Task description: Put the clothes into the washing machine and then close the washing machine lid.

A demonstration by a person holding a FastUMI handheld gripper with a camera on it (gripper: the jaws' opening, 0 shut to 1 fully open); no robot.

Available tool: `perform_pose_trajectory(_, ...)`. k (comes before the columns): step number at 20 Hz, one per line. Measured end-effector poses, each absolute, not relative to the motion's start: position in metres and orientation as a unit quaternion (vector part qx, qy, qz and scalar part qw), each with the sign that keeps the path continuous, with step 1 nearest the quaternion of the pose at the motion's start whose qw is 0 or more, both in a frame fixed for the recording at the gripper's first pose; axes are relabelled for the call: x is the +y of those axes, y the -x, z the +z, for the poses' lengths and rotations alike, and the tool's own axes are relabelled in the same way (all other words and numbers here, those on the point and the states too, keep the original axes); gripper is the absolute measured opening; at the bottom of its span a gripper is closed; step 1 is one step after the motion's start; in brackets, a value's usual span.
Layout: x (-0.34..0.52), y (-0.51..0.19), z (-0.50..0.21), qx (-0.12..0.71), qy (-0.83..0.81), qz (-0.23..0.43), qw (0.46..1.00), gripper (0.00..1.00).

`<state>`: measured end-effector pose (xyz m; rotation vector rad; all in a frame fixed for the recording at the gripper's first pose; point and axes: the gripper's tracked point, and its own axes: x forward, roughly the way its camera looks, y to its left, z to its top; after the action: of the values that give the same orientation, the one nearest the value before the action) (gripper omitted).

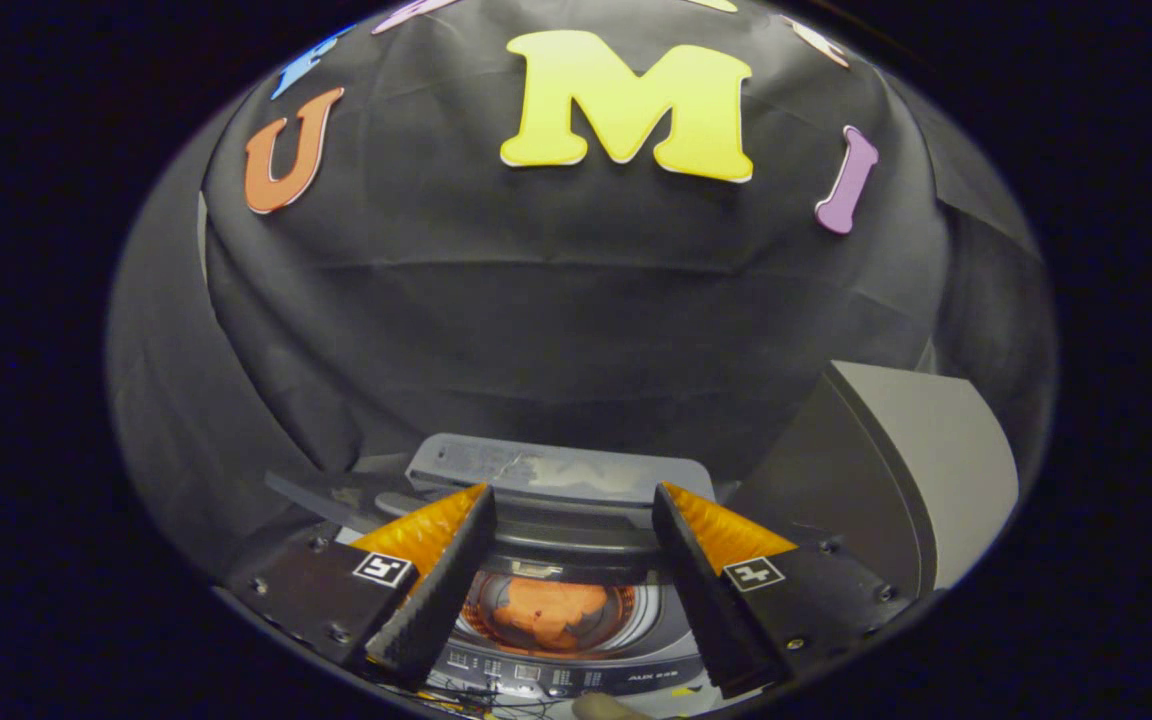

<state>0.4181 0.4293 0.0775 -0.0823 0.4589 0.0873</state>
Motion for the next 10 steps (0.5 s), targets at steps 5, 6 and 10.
perform_pose_trajectory(5, 0.429, -0.404, 0.052, 0.261, 0.045, 0.055, 0.963, 0.98)
perform_pose_trajectory(6, 0.429, -0.402, 0.048, 0.266, 0.047, 0.056, 0.961, 0.98)
perform_pose_trajectory(10, 0.429, -0.397, 0.038, 0.283, 0.052, 0.061, 0.956, 0.98)
